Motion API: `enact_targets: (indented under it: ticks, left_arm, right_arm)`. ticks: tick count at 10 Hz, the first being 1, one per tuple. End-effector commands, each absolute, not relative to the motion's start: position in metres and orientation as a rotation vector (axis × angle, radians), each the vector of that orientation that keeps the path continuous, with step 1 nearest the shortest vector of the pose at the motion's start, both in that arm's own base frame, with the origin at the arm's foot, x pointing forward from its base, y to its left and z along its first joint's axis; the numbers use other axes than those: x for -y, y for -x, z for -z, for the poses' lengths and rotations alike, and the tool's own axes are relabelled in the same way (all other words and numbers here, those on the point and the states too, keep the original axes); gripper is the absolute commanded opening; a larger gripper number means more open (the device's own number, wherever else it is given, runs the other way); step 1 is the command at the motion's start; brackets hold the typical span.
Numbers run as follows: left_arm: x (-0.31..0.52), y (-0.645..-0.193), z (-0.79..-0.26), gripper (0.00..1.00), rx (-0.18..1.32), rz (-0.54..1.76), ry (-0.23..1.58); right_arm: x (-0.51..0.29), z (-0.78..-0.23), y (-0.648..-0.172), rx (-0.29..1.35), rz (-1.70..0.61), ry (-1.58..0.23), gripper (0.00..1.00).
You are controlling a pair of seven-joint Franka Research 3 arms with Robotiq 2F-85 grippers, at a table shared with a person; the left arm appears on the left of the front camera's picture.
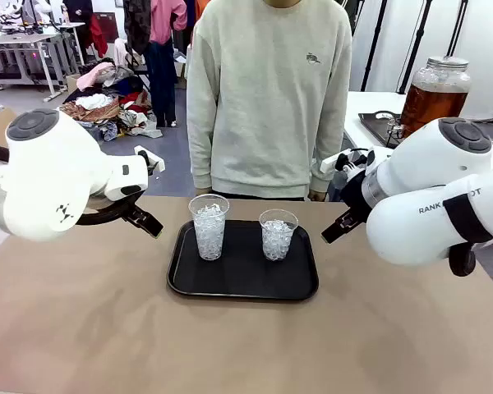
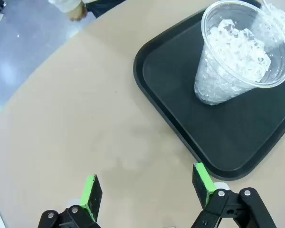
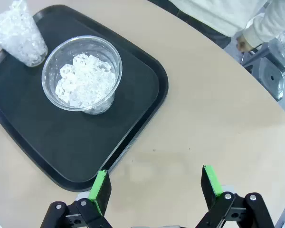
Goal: Pour the drink into the iced cup.
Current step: Pick up the iced cup indicated by the human and present it to them.
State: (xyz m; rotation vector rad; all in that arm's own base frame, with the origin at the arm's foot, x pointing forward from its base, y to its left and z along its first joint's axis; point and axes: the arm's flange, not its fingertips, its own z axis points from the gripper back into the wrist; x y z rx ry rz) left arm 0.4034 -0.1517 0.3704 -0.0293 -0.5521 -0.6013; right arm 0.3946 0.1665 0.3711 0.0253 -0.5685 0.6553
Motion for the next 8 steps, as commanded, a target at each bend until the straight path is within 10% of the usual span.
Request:
enact_targets:
  ticks: [1,8]
  left_arm:
    - [0.1517,-0.4034,-0.3704,1.0,0.552,0.601,0.029]
    - [0.1517,-0.4034,-0.3704,1.0,0.552,0.601,0.029]
  right_arm:
    - [-0.1665,-0.3711,-0.3946,0.569,-0.655,-0.025,1.0]
    - [-0.1665,-0.3711,-0.3946,0.569,-0.655,-0.025,1.0]
